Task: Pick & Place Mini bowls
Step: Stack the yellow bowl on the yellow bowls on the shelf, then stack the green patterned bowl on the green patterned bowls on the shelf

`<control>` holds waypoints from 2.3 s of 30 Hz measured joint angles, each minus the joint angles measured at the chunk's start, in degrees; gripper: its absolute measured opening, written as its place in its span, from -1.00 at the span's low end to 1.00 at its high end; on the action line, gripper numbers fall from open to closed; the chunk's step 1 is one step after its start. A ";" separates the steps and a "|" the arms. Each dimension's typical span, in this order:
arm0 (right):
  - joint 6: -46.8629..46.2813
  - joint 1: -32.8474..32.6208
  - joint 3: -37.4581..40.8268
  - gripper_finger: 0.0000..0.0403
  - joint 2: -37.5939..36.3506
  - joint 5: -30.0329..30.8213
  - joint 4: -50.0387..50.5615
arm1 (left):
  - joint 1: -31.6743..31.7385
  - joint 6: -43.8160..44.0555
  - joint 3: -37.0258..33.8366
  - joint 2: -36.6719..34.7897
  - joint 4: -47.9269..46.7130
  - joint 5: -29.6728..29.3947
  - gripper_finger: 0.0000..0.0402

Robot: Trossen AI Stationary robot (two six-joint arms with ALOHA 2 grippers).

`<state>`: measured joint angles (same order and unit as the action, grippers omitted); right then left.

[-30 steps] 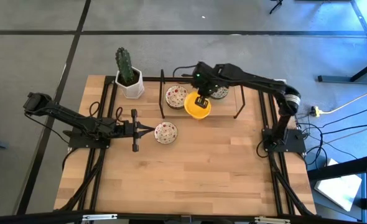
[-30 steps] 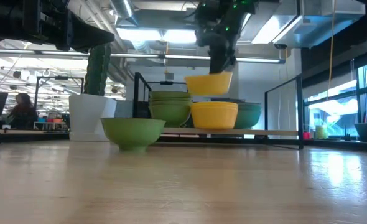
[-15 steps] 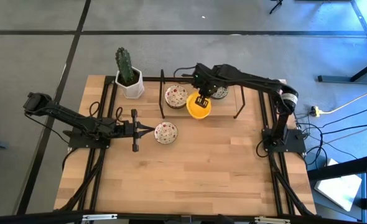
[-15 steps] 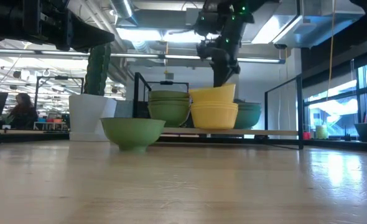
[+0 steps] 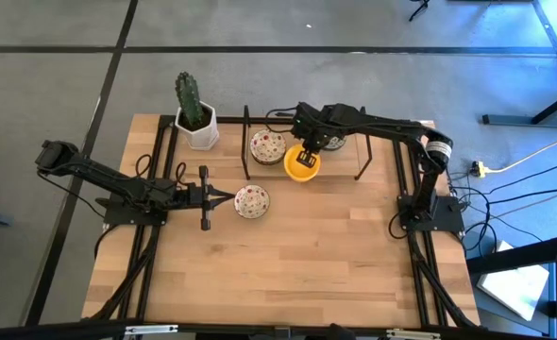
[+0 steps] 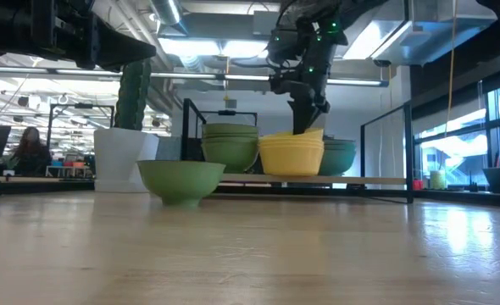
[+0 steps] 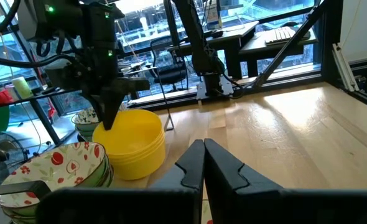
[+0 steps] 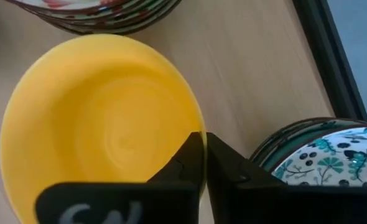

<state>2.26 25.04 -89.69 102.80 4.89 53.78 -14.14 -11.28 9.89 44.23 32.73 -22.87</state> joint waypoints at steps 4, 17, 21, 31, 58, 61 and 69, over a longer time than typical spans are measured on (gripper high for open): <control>0.14 0.00 0.02 -0.85 0.00 0.55 0.31 | 0.00 0.72 0.00 0.00 0.00 0.04 -0.98; 1.20 -0.07 -0.97 -0.27 -0.14 0.70 2.87 | 0.01 -0.38 0.00 0.00 0.01 0.02 -0.98; 0.35 -0.33 -6.35 -0.22 -0.51 3.13 8.71 | 0.00 -0.40 0.00 -0.02 0.02 0.02 -0.98; 6.52 -15.56 -13.20 -0.62 -19.46 1.57 -7.63 | 0.01 0.17 0.00 -0.02 0.02 0.02 -0.98; 3.74 -41.88 60.76 -0.99 -71.47 0.31 -55.76 | -0.01 3.34 11.29 0.67 -8.95 -17.46 -0.98; 3.72 -41.86 65.88 -0.99 -71.00 0.04 -60.12 | 0.24 6.02 24.24 3.83 -24.76 -19.12 -0.98; 3.19 -41.86 73.55 -0.99 -70.90 0.07 -67.38 | 5.46 27.23 60.85 21.81 -82.65 -12.11 -0.98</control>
<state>5.45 -16.82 -16.14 31.91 4.95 -13.60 -8.68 15.95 70.74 66.04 -49.92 -34.99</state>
